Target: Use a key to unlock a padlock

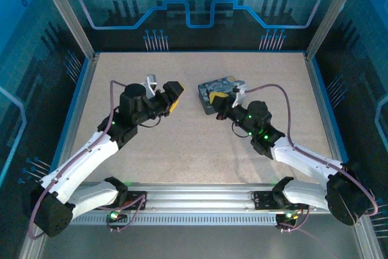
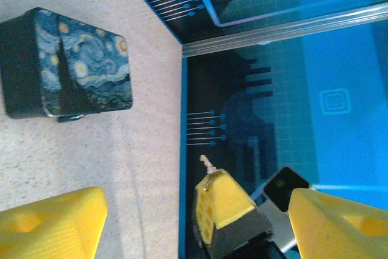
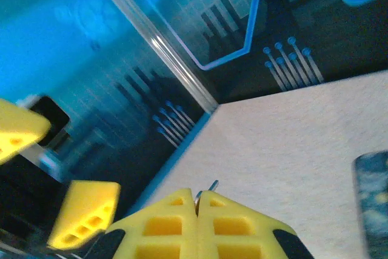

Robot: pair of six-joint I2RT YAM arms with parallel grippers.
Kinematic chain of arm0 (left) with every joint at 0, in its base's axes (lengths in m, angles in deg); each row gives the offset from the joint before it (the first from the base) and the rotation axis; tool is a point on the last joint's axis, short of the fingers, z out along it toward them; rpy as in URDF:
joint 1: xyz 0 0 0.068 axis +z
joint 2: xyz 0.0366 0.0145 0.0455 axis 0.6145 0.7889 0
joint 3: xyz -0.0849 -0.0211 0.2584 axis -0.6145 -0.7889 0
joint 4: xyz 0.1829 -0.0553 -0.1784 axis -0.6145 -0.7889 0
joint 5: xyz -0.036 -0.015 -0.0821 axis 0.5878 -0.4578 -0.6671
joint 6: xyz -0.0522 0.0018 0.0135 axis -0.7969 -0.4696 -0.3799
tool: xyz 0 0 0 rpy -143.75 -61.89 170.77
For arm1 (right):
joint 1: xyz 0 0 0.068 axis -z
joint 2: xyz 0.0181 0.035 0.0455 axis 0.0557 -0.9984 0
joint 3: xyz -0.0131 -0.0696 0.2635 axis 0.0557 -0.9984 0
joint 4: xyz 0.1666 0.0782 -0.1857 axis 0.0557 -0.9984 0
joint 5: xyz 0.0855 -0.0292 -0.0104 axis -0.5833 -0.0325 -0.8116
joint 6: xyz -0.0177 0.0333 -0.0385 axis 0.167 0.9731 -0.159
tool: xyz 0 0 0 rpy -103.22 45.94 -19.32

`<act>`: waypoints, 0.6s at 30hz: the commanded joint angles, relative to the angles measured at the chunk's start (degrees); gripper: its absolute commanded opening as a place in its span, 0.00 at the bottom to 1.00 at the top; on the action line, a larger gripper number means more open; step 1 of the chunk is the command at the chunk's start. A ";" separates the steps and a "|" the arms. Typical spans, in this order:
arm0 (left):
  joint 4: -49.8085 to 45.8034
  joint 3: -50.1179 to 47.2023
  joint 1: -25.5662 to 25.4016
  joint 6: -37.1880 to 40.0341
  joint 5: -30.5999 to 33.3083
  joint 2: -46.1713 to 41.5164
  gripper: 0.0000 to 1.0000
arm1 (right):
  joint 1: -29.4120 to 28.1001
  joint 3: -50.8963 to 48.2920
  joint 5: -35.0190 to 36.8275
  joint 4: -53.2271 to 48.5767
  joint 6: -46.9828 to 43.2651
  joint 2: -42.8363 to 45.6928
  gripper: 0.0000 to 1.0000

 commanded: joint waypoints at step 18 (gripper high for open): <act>14.73 -0.45 -4.60 -5.72 -1.86 7.41 0.72 | -4.57 1.72 -2.57 7.48 26.80 0.67 0.00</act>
